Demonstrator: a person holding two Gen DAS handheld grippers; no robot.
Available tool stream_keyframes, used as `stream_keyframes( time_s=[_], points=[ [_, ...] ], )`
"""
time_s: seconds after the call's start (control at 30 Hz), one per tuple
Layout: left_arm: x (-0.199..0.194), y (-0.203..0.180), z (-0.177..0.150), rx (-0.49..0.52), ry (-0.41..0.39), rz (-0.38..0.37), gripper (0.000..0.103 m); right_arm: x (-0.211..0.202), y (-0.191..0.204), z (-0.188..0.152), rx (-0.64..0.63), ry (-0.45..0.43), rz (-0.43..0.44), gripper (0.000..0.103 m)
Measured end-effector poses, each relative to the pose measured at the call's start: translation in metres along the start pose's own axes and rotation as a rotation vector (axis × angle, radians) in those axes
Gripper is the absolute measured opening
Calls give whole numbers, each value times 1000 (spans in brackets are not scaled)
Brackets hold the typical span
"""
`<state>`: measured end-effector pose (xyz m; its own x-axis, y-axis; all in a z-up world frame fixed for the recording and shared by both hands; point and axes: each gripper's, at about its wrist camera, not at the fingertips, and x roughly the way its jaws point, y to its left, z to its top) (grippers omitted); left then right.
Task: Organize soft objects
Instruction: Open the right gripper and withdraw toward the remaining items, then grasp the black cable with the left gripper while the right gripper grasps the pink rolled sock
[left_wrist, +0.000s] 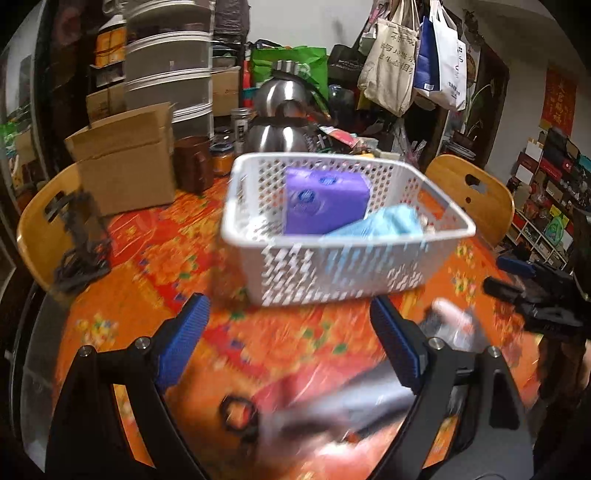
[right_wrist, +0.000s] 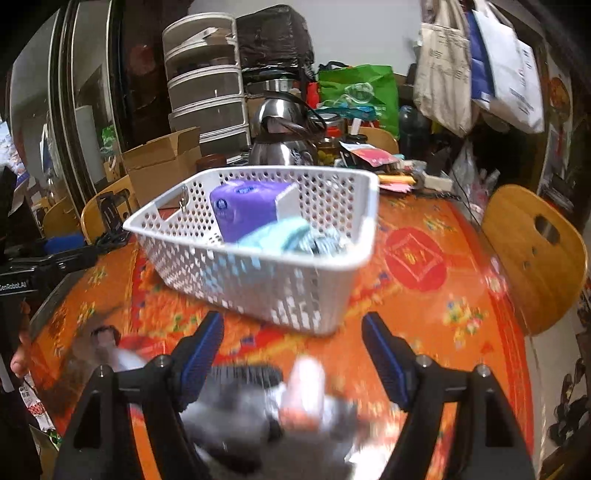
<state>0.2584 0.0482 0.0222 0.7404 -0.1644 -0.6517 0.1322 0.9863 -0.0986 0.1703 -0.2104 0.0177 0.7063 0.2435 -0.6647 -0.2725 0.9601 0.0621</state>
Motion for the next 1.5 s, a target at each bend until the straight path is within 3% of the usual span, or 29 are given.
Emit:
stream_keyframes(
  time_s=[0.2, 0.33, 0.57, 0.77, 1.17, 1.37, 1.5],
  points=[
    [-29, 36, -68, -35, 12, 44, 89, 0, -15, -43, 65, 26, 2, 76],
    [-28, 63, -110, -76, 63, 49, 89, 11, -15, -53, 62, 53, 17, 47],
    [-10, 71, -157, -37, 141, 5, 89, 34, -10, -62, 48, 107, 17, 41],
    [-2, 61, -157, -14, 157, 42, 89, 41, -10, -68, 48, 123, 9, 38],
    [34, 72, -132, -84, 201, 86, 89, 47, -9, -66, 43, 144, -10, 34],
    [38, 86, -129, -156, 188, 81, 80, 48, -10, -66, 48, 145, -9, 34],
    [44, 81, -124, -136, 191, 103, 75, 48, -9, -66, 44, 144, -18, 34]
  ],
)
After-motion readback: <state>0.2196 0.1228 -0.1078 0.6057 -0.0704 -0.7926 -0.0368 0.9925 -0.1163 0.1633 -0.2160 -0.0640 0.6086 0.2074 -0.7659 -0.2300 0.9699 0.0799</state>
